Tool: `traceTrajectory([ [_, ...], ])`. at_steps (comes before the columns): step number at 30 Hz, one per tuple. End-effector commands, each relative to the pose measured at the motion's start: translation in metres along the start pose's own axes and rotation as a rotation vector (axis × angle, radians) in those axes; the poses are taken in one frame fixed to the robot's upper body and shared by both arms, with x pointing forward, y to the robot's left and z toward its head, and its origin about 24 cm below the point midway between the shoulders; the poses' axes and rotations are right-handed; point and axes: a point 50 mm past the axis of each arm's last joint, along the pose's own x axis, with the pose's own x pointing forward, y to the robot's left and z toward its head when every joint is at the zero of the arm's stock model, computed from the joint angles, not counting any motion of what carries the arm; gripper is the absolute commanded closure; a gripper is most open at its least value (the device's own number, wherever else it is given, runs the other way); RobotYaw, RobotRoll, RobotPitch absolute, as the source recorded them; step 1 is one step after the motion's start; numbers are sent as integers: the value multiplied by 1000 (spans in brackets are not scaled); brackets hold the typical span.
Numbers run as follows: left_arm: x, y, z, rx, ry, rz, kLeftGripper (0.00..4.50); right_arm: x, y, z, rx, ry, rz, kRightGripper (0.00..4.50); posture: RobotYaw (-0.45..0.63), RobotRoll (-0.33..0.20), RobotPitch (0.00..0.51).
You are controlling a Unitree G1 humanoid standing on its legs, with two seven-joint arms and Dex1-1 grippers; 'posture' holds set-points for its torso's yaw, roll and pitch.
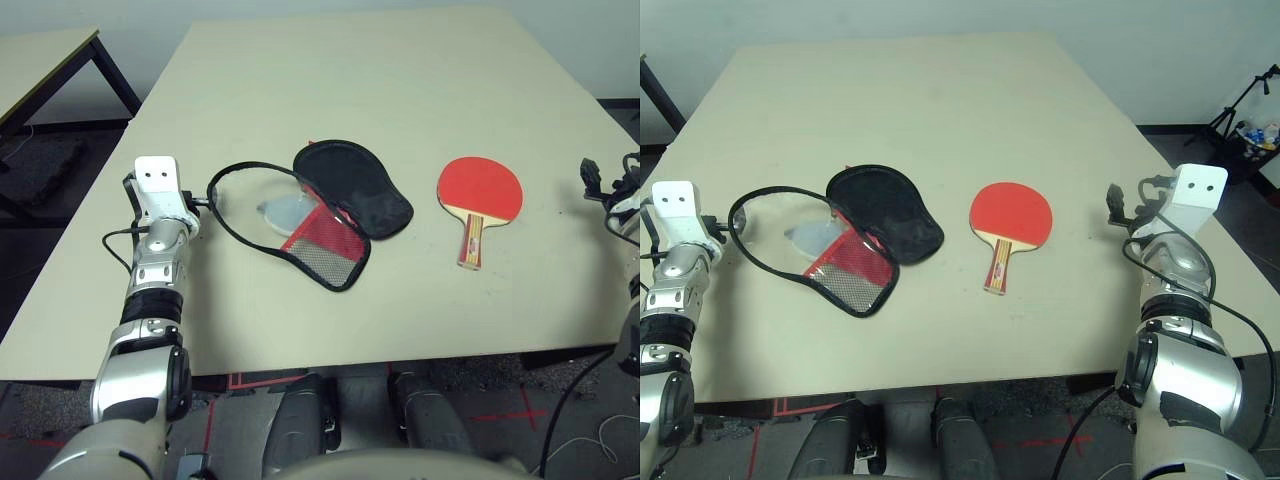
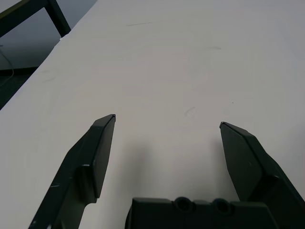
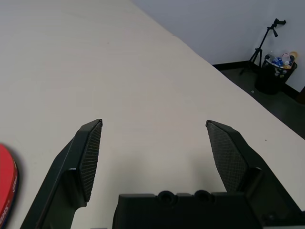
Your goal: Store the ping-pong paddle in its case and zip it.
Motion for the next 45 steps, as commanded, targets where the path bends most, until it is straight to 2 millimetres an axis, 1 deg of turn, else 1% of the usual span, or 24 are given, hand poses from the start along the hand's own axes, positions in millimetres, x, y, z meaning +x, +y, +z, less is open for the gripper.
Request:
traceTrajectory([
  [1,1,-7,-2,-6,6,-21,0,-3,-4,-3,10,-2,-18,16,-45,0,123],
  [4,3,-17,-4,-11,14,-49,0,-4,-6,-3,6,-7,-18,16,-60,0,119],
  [6,5,-21,-2,-11,7,-64,0,-5,-11,0,-4,-6,-35,16,-67,0,115],
  [8,7,-20,3,-9,-2,-72,0,-4,-15,6,-3,-2,-65,16,-71,0,109],
  [10,10,-16,9,0,-19,-76,0,-3,-19,11,5,11,-86,16,-70,0,99],
  [13,15,4,32,31,-75,-75,0,0,-22,22,5,86,-87,16,-44,0,94],
  [17,17,27,65,87,-130,-128,0,0,-17,37,-36,215,-30,16,-30,0,87],
  [18,17,34,78,124,-151,-159,0,-1,-13,46,-32,250,-8,16,-30,0,85],
  [20,18,40,97,169,-171,-225,0,-5,-4,61,-17,302,21,16,-28,0,81],
  [21,18,41,109,195,-183,-267,0,-8,3,72,18,323,25,16,-28,0,79],
  [23,19,39,123,203,-191,-343,0,-16,17,85,69,374,45,16,-40,0,76],
  [25,19,29,134,205,-200,-448,0,-25,34,93,142,454,79,16,-51,0,74],
  [27,19,12,140,199,-187,-577,0,-34,52,97,205,560,123,16,-67,0,68],
  [29,19,-9,146,201,-198,-682,0,-38,70,99,237,625,154,16,-79,0,67],
  [33,17,-51,150,205,-220,-841,0,-37,100,85,264,682,219,16,-116,0,64],
  [35,15,-71,152,203,-236,-903,0,-38,113,78,252,699,230,16,-130,0,59],
  [37,11,-98,156,191,-259,-975,0,-39,128,72,211,727,254,16,-135,0,58],
  [40,5,-127,158,194,-287,-1058,0,-41,136,61,183,789,261,16,-134,0,55],
  [42,0,-142,156,204,-290,-1117,0,-43,138,55,171,828,257,16,-133,0,54],
  [44,-5,-151,154,210,-289,-1160,0,-44,139,51,180,851,247,16,-130,0,58],
  [45,-8,-158,152,220,-292,-1186,0,-46,141,46,185,872,241,16,-129,0,59],
])
